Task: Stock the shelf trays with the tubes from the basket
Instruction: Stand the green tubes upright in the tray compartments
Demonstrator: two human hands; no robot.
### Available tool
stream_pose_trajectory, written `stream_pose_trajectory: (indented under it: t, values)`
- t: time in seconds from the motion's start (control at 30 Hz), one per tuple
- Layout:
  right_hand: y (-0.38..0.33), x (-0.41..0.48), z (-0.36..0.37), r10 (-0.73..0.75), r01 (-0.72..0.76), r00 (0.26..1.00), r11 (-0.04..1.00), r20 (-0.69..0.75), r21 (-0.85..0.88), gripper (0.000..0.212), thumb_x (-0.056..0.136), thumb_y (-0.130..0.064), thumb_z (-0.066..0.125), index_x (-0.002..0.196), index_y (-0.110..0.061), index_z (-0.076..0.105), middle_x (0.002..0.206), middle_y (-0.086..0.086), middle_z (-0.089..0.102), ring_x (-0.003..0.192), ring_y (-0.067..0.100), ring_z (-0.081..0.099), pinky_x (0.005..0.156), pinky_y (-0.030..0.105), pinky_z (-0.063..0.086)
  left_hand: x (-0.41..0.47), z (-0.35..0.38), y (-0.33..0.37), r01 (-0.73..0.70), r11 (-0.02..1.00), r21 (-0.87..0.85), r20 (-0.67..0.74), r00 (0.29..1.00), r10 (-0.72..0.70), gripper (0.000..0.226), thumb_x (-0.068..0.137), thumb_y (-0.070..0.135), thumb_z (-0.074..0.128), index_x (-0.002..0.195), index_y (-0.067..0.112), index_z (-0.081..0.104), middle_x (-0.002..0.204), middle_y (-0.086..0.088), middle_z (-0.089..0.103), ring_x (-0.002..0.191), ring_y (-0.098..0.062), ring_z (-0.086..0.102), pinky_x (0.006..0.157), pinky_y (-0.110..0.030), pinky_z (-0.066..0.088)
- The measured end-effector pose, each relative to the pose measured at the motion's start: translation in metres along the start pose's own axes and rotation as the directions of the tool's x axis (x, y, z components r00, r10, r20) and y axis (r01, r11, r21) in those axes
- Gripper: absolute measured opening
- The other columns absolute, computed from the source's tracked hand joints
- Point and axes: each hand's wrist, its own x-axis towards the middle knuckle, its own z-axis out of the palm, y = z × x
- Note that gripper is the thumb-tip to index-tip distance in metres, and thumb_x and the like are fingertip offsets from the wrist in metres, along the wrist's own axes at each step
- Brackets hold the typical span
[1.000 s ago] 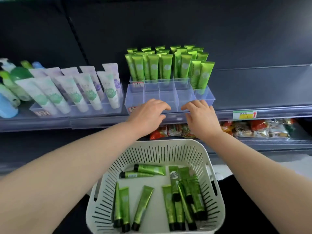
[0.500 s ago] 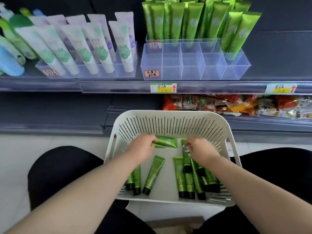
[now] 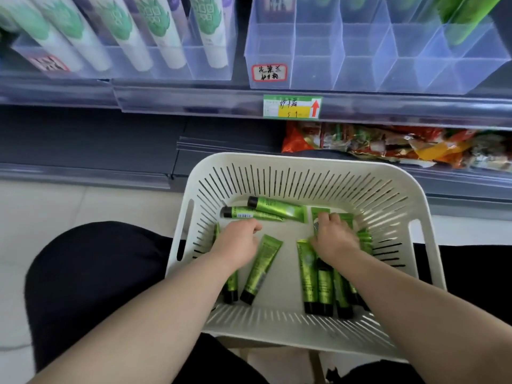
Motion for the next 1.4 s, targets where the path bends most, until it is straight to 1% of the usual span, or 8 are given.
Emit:
stream_pose_trajectory:
  t: [0.3, 0.43, 0.57, 0.67, 0.87, 1.03, 1.2, 1.4]
  values:
    - [-0.012, 0.009, 0.001, 0.063, -0.068, 0.995, 0.995, 0.072, 0.078, 0.093, 0.082, -0.018, 0.062, 0.150, -0.019, -0.001, 0.127, 0.016, 0.040, 0.097, 0.030, 0.057, 0.064, 0.036, 0.047, 0.007, 0.011, 0.001, 0.045, 0.998, 0.051, 0.063, 0.997, -0.049, 0.028, 0.096, 0.014, 0.053, 0.123, 0.020, 0.059, 0.122, 0.000, 0.062, 0.106, -0.016, 0.061, 0.090, -0.034, 0.054]
    - [-0.011, 0.003, 0.000, -0.029, 0.044, 0.997, 0.976, -0.077, 0.211, 0.065, 0.088, -0.017, 0.049, 0.145, -0.018, 0.017, 0.112, 0.012, 0.056, 0.090, 0.032, 0.060, 0.084, 0.044, 0.047, 0.006, 0.016, 0.003, 0.022, 0.981, 0.190, 0.107, 0.993, -0.043, 0.032, 0.090, 0.001, 0.053, 0.119, 0.015, 0.059, 0.110, -0.003, 0.064, 0.096, -0.021, 0.062, 0.081, -0.039, 0.055]
    - [-0.014, -0.008, -0.005, -0.149, 0.191, 0.978, 0.918, -0.143, 0.348, 0.026, 0.097, -0.033, 0.043, 0.118, -0.018, 0.044, 0.079, 0.002, 0.059, 0.068, 0.025, 0.056, 0.054, 0.034, 0.043, 0.012, 0.023, 0.011, 0.056, 0.956, 0.288, 0.104, 0.990, -0.090, 0.033, 0.085, 0.003, 0.063, 0.116, 0.010, 0.055, 0.096, -0.003, 0.055, 0.083, -0.022, 0.057, 0.064, -0.033, 0.048]
    - [-0.012, -0.016, -0.014, -0.181, 0.253, 0.960, 0.887, -0.214, 0.386, 0.024, 0.095, -0.043, 0.046, 0.096, -0.019, 0.046, 0.068, -0.003, 0.054, 0.063, 0.023, 0.054, 0.048, 0.031, 0.038, 0.017, 0.029, 0.020, 0.108, 0.932, 0.345, 0.138, 0.977, -0.165, 0.048, 0.081, 0.028, 0.073, 0.118, 0.010, 0.049, 0.102, -0.006, 0.054, 0.087, -0.024, 0.055, 0.062, -0.033, 0.041]
    - [0.003, -0.022, -0.023, -0.210, 0.286, 0.953, 0.859, -0.216, 0.426, 0.020, 0.094, -0.024, 0.050, 0.113, -0.023, 0.048, 0.062, -0.007, 0.056, 0.053, 0.010, 0.051, 0.043, 0.026, 0.032, 0.019, 0.047, 0.029, 0.096, 0.851, 0.516, 0.190, 0.956, -0.223, 0.063, 0.076, 0.033, 0.076, 0.124, 0.012, 0.041, 0.114, -0.008, 0.058, 0.099, -0.029, 0.063, 0.055, -0.031, 0.039]
    - [0.001, -0.027, -0.025, -0.228, 0.297, 0.951, 0.856, -0.207, 0.424, 0.018, 0.092, -0.025, 0.053, 0.110, -0.027, 0.051, 0.067, -0.006, 0.060, 0.053, 0.012, 0.055, 0.048, 0.030, 0.046, 0.005, 0.045, 0.023, 0.200, 0.922, 0.332, 0.166, 0.950, -0.266, 0.055, 0.079, 0.017, 0.060, 0.129, 0.013, 0.037, 0.081, 0.000, 0.052, 0.076, -0.025, 0.055, 0.046, -0.028, 0.034]
    - [-0.006, -0.032, -0.031, -0.273, 0.330, 0.942, 0.862, -0.197, 0.386, 0.018, 0.092, -0.023, 0.053, 0.110, -0.028, 0.051, 0.068, -0.009, 0.056, 0.054, 0.012, 0.055, 0.047, 0.030, 0.045, 0.001, 0.022, 0.015, 0.284, 0.959, 0.006, 0.097, 0.954, -0.283, 0.020, 0.087, 0.018, 0.050, 0.105, 0.022, 0.058, 0.107, -0.005, 0.063, 0.091, -0.023, 0.057, 0.076, -0.032, 0.051]
    - [0.001, -0.049, -0.045, -0.249, 0.327, 0.931, 0.893, -0.266, 0.310, 0.018, 0.092, -0.020, 0.053, 0.108, -0.027, 0.050, 0.080, -0.003, 0.062, 0.066, 0.017, 0.058, 0.059, 0.037, 0.053, -0.004, 0.015, 0.020, 0.225, 0.967, 0.116, 0.178, 0.954, -0.243, 0.044, 0.088, 0.035, 0.060, 0.127, 0.016, 0.051, 0.120, -0.005, 0.058, 0.102, -0.022, 0.058, 0.076, -0.029, 0.047]
